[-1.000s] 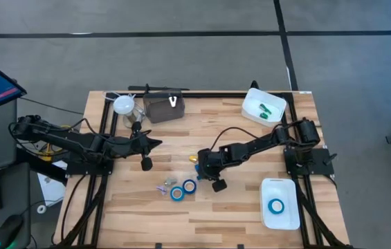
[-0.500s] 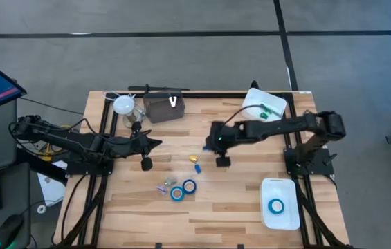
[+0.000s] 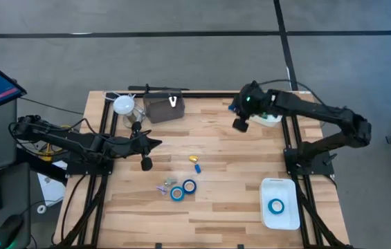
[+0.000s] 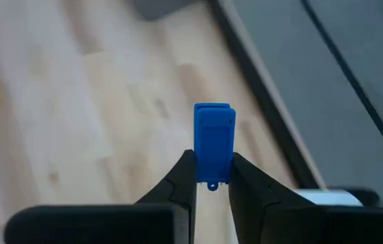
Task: Pick and place Stapler, Stapler remover, tape
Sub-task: Put the bottom blue stapler into the top white bin, then put the light purple staple remover into the black bin
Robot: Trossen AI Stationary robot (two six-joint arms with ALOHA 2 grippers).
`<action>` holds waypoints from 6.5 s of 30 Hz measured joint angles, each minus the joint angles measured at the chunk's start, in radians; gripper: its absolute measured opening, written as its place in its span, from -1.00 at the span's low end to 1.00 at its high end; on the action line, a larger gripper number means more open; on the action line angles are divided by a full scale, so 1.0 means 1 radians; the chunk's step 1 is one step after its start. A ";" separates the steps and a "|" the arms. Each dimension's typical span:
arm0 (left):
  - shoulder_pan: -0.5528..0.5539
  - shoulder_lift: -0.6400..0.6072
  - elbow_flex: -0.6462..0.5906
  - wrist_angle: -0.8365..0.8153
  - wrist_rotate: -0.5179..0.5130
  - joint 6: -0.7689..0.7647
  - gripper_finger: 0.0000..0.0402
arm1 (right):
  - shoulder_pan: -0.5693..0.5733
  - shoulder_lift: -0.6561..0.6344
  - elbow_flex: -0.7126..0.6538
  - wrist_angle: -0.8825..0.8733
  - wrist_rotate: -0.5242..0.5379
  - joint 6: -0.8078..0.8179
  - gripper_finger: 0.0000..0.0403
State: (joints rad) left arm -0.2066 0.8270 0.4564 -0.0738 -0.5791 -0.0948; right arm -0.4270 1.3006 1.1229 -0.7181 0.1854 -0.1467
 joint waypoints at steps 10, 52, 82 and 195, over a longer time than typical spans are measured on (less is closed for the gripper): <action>0.000 0.000 0.000 0.000 0.000 0.000 -0.99 | -0.308 0.042 0.000 -0.077 -0.005 0.121 -0.78; 0.000 0.000 0.000 0.000 0.000 0.000 -0.99 | -0.431 0.479 0.086 -0.242 0.025 0.121 -0.11; -0.003 0.000 0.000 -0.009 0.013 0.000 -0.99 | 0.130 -0.003 0.014 0.057 -0.184 0.105 -0.84; -0.217 0.227 0.000 -0.154 0.185 -0.167 -0.95 | 0.584 -0.168 -0.438 0.543 0.363 0.357 -1.00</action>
State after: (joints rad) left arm -0.4240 1.0538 0.4564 -0.2283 -0.3945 -0.2616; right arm 0.1570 1.1328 0.6846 -0.1749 0.5484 0.2102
